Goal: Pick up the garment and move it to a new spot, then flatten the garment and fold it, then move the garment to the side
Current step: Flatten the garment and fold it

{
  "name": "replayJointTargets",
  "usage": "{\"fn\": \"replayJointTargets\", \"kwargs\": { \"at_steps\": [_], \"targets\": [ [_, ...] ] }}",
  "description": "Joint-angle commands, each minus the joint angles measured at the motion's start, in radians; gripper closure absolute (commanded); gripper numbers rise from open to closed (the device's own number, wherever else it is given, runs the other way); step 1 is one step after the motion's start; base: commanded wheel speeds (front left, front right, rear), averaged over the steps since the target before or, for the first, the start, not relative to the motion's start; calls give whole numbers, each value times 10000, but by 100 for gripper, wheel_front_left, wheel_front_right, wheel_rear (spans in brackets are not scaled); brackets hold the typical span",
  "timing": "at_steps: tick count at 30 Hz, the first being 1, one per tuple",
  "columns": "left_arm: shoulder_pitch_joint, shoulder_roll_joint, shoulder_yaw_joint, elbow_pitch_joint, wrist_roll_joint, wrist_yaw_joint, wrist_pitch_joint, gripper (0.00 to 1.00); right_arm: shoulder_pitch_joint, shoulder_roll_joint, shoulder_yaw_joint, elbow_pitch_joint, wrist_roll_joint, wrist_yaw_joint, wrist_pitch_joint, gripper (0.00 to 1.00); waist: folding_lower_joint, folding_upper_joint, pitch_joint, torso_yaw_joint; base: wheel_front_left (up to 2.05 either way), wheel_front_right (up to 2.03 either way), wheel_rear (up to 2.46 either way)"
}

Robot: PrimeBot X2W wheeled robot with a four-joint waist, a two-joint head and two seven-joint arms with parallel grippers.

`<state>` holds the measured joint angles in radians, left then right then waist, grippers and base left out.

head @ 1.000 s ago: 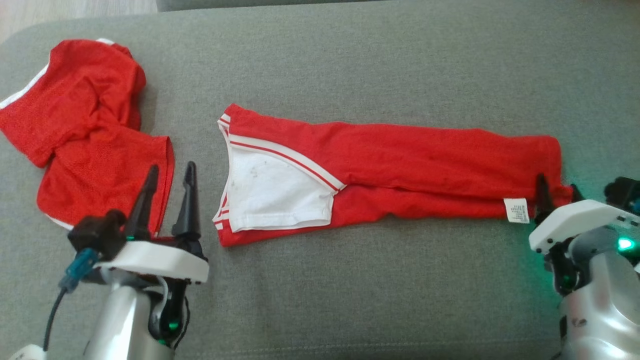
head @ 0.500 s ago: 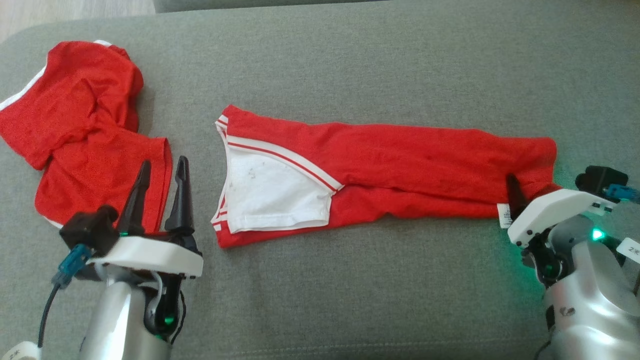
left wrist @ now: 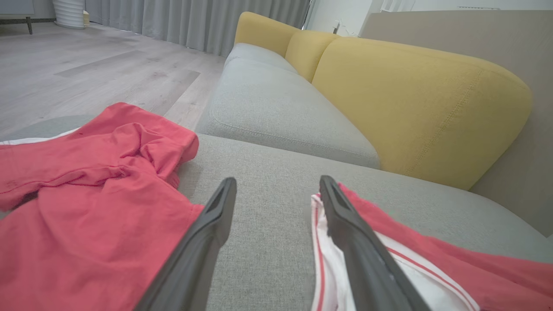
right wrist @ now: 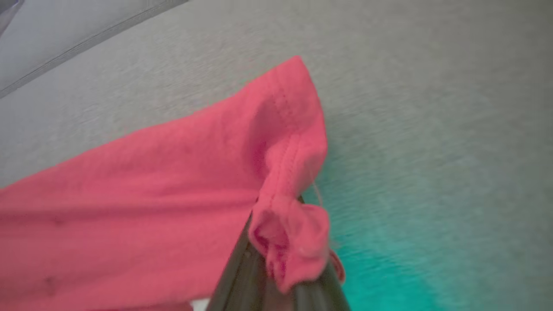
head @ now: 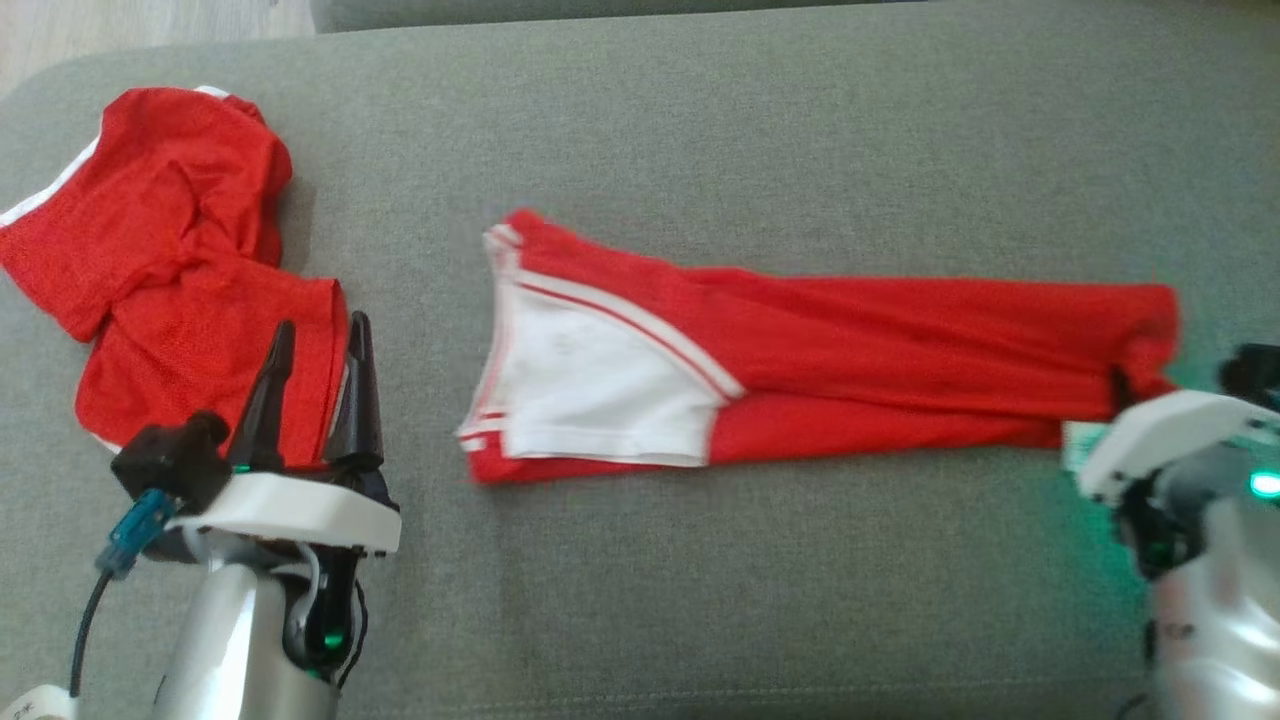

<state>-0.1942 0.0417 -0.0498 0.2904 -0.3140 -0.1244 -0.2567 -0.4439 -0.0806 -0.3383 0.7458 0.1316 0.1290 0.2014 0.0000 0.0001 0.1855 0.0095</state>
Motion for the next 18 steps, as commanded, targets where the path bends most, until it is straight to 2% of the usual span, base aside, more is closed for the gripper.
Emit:
{"fn": "replayJointTargets", "kwargs": {
  "at_steps": [1,6,9,11,14,18],
  "targets": [
    [-298,86,370,-332,-86,-42,-51,0,-152,-373,-313,-464,-457,17,-258,100,0,-1,-51,7,0,0,0],
    [-193,86,294,-282,-137,-44,-51,0,-316,-646,-1697,-1063,-2563,17,-871,100,0,-1,-278,15,0,0,0],
    [-103,86,243,-269,-204,-26,-51,0,-462,-386,-2388,-1395,-3588,17,-984,100,0,-1,-500,18,0,0,0],
    [12,86,227,-240,-268,-1,-51,0,-514,-160,-2390,-1476,-3975,17,-1019,100,0,-1,-737,-5,0,0,0],
    [238,86,192,-183,-346,33,-51,0,-543,125,-1963,-1360,-3877,17,-928,100,0,-1,-1134,-68,0,0,0],
    [478,86,100,-210,-430,124,-51,0,-540,275,-1039,-1315,-3050,17,-677,100,0,-1,-1550,-104,0,0,0]
  ]
}}
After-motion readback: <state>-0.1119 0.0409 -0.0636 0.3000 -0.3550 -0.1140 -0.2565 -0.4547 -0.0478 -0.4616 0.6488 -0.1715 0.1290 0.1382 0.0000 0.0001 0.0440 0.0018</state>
